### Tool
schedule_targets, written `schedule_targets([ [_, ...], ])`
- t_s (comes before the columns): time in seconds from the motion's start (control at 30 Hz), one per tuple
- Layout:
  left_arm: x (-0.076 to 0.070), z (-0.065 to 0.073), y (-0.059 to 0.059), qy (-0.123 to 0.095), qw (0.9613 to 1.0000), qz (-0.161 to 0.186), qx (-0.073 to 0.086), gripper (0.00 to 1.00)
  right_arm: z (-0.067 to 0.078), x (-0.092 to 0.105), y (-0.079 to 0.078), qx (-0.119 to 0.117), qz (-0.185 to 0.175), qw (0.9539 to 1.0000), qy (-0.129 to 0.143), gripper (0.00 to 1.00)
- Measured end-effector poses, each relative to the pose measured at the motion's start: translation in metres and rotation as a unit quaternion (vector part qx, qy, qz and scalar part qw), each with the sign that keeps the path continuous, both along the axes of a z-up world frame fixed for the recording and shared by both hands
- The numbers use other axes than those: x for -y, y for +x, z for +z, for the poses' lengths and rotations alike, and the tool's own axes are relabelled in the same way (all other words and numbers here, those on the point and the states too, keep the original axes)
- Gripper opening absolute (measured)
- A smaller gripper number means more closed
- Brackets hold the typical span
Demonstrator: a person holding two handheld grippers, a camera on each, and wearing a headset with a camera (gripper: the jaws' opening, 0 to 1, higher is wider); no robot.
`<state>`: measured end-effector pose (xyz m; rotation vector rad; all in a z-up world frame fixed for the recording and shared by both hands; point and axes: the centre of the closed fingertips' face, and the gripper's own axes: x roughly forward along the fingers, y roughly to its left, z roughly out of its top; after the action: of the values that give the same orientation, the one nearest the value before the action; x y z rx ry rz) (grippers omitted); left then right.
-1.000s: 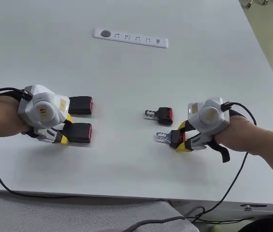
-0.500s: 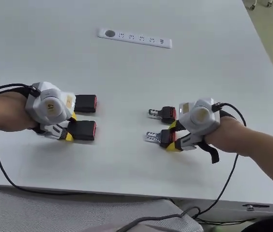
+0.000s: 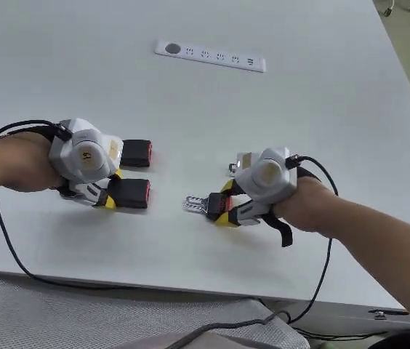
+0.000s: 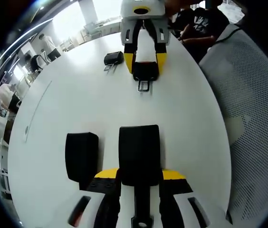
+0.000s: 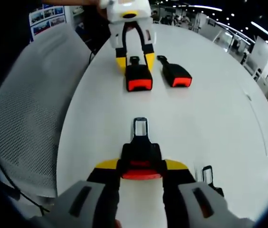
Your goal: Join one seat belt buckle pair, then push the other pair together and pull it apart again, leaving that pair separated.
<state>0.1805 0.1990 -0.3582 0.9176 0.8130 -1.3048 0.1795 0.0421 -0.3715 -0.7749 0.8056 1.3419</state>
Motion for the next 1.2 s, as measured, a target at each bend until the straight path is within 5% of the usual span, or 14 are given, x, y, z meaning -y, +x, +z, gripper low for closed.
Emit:
schedule_targets([
  [0.5,-0.004,-0.011,0.011,0.000,1.0000,0.000,0.000,0.31,0.000,-0.054,0.004,0.002,0.003,1.0000,0.008,0.35],
  [0.8,-0.005,-0.017,0.015,-0.001,1.0000,0.000,-0.003,0.31,0.000,-0.061,0.006,0.004,0.002,0.9999,-0.011,0.34],
  [1.2,-0.005,-0.018,0.016,0.001,1.0000,0.002,-0.001,0.31,0.002,-0.072,0.006,0.022,0.012,0.9997,-0.004,0.34],
])
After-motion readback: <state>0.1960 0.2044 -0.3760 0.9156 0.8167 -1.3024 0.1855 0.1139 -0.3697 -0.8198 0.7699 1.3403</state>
